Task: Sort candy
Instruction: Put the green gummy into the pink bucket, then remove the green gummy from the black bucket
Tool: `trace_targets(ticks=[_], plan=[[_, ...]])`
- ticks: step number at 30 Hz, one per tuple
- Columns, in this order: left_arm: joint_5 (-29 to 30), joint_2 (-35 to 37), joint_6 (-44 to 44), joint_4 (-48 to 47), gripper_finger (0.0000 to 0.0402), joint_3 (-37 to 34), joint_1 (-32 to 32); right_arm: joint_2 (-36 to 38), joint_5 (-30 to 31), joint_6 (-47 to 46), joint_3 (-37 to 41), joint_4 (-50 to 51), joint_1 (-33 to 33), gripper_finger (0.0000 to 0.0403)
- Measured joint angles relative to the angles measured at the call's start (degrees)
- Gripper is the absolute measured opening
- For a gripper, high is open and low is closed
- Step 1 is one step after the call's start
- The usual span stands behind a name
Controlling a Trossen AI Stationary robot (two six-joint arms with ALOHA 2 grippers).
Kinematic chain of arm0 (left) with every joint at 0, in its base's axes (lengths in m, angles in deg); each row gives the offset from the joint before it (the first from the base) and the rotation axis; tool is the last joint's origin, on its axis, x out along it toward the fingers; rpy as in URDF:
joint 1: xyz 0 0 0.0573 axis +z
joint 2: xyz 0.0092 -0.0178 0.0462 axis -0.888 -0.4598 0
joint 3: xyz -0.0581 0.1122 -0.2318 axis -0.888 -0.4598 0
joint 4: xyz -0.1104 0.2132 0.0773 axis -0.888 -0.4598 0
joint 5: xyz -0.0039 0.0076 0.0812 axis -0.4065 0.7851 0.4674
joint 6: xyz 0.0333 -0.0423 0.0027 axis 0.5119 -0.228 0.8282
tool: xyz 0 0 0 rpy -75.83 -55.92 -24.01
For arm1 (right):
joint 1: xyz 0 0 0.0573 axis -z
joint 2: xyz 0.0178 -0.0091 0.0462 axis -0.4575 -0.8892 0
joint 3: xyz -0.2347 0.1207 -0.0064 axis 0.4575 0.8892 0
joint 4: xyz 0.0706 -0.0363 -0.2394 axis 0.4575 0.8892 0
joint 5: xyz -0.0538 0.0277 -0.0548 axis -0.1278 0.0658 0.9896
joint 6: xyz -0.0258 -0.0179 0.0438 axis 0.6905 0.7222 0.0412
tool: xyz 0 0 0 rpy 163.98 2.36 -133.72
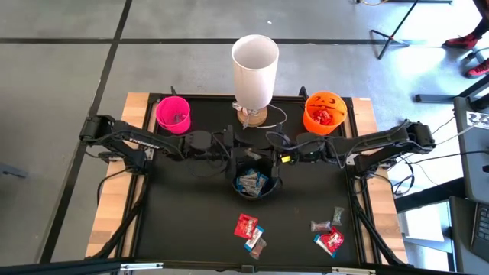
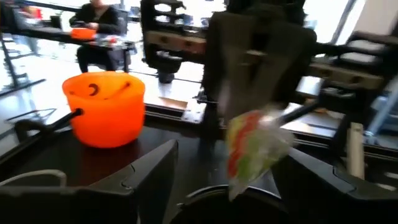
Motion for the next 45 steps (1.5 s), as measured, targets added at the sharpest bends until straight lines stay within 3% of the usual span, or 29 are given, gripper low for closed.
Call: trace_targets(ticks=[5,12,24,31,39,45], plan=[[-2.69,0.04,0.46,0.01,0.0252,0.09,-0.2,0.0,0.78,0.09,-0.02,-0.15,0.13,0.0001],[-0.63,0.04,0.57,0.22,0.0247,0.09,-0.13,0.0,0.65,0.09,0.0,-0.17,0.08,0.0001],[1.05,0.04,1.48,-1.96,0.0156,0.09,-0.03,0.02,0.21,0.17,0.0,1.07,0.07,0.0001],[1.05,0.04,1.44,-3.36,0.0147,0.09,0.0,0.02,0.21,0.2,-0.01,3.55,0.07,0.0001],[1.02,2.49,-2.46,-14.32,0.0147,0.02,0.97,0.08,-5.01,0.2,-0.01,10.7,-0.11,0.0001],[-3.61,6.09,-6.91,-23.1,0.0159,0.02,3.52,0.08,-5.34,-0.04,0.0,17.9,-0.11,0.0001]])
